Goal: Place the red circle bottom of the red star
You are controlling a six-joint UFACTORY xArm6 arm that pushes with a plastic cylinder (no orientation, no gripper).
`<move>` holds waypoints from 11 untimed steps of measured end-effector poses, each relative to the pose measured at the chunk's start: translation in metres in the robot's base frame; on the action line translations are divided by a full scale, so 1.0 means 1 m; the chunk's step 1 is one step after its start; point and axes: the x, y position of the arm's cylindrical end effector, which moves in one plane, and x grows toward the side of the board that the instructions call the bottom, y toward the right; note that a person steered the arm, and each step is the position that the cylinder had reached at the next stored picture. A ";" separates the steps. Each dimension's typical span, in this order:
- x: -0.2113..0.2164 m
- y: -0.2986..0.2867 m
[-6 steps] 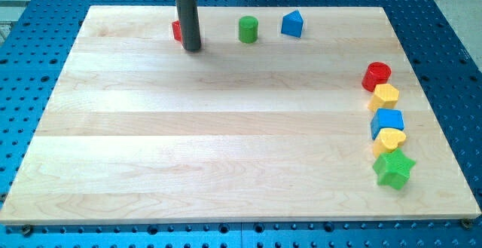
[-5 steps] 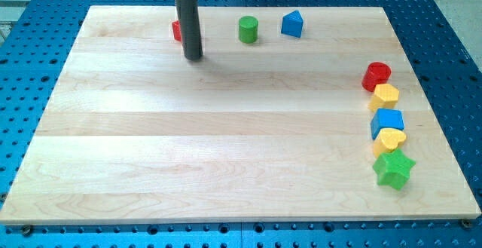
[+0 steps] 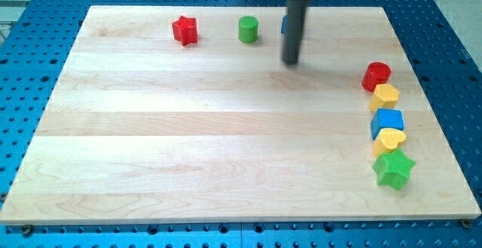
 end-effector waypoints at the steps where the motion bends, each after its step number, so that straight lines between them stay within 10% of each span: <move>1: 0.000 0.109; 2: 0.010 0.195; 5: 0.046 0.027; 11: 0.047 0.085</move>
